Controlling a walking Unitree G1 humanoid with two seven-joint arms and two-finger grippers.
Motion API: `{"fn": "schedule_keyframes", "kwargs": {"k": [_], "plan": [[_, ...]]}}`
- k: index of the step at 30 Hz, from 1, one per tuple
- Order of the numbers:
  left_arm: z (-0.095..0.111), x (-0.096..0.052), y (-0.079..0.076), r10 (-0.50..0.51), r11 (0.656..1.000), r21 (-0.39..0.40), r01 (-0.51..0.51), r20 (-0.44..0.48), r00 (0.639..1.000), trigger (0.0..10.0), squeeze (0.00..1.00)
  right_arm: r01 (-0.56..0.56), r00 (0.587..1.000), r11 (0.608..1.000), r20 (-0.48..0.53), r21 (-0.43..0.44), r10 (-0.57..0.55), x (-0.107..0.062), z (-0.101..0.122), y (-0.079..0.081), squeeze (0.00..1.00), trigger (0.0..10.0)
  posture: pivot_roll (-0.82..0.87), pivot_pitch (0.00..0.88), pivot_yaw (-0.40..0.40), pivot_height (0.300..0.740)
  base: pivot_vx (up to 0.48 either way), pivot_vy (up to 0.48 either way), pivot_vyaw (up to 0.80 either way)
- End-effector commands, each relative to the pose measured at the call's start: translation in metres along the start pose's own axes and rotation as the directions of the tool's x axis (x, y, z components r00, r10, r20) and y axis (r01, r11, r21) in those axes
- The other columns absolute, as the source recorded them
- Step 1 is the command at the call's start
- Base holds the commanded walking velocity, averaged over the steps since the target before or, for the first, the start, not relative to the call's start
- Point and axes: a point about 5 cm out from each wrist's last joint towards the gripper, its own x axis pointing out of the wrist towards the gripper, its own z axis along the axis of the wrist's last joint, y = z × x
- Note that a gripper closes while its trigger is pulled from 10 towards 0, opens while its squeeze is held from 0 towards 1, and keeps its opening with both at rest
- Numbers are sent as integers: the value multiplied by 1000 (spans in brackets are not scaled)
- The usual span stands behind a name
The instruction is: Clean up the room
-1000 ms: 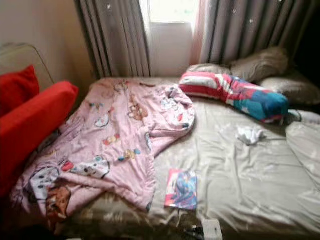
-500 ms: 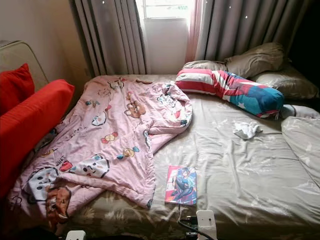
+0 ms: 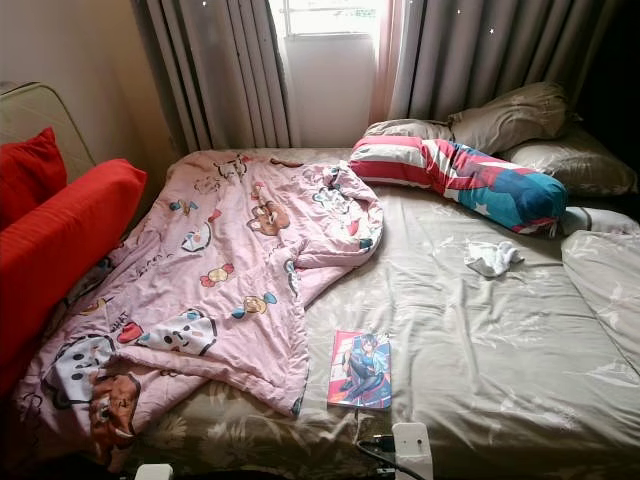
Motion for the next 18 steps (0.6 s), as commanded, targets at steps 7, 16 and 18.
{"fn": "schedule_keyframes", "kwargs": {"k": [7,16,18], "plan": [[-1,0,-1,-11,1000,-8,11,4,1000,10000,267,8,1000,1000,-23,6,-7,-2,-7,0,204,10000,-18,46,58,740,0,0,0],[-3,-2,3,-1,1000,7,1,0,1000,10000,0,13,1000,1000,-1,22,-13,-1,-2,2,0,10000,-17,50,61,740,0,0,0],[-2,-2,3,1,1000,4,-1,2,1000,10000,0,13,1000,1000,2,21,-13,0,-1,2,0,10000,-16,54,61,740,0,0,0]]}}
